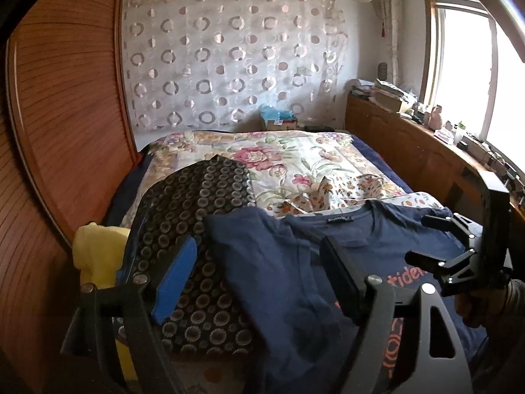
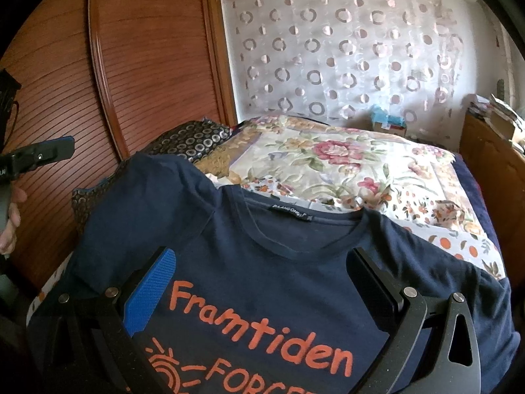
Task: Fold small clothes
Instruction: 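Fold the lifted side over toward the shirt's center and open the left tool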
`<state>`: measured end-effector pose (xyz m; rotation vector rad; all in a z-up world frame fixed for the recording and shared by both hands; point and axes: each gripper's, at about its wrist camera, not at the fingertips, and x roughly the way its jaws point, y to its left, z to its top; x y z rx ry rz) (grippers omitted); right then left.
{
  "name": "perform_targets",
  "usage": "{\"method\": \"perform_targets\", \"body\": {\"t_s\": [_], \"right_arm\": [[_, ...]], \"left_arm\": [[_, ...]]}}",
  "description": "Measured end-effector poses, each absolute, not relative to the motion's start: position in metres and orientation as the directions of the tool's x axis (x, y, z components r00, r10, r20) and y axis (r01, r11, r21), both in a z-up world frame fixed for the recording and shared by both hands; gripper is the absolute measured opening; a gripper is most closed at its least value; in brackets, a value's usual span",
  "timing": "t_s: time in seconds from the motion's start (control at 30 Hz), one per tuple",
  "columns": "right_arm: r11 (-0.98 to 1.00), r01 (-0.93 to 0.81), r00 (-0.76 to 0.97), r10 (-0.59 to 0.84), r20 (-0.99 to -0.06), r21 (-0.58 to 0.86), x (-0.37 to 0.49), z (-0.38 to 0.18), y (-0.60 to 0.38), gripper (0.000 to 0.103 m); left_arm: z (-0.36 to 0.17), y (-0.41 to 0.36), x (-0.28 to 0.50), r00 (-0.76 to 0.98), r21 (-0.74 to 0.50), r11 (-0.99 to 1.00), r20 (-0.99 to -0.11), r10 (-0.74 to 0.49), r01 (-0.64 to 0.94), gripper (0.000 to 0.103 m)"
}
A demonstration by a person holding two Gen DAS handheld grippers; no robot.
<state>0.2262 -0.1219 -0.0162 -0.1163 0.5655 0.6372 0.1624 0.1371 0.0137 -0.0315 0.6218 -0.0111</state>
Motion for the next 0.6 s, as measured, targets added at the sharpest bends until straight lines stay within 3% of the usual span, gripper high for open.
{"method": "perform_targets", "body": {"t_s": [0.3,0.6], "right_arm": [[0.831,-0.553,0.681,0.494,-0.541,0.062,0.238,-0.004,-0.152,0.103],[0.902,-0.431,0.732,0.368,-0.573,0.029,0.231,-0.016,-0.216,0.101]], "left_arm": [[-0.006,0.123,0.168,0.797,-0.051,0.998,-0.602,-0.052,0.027,0.078],[-0.046,0.091,0.182,0.740,-0.084,0.993,-0.661,-0.121,0.087,0.078]]}}
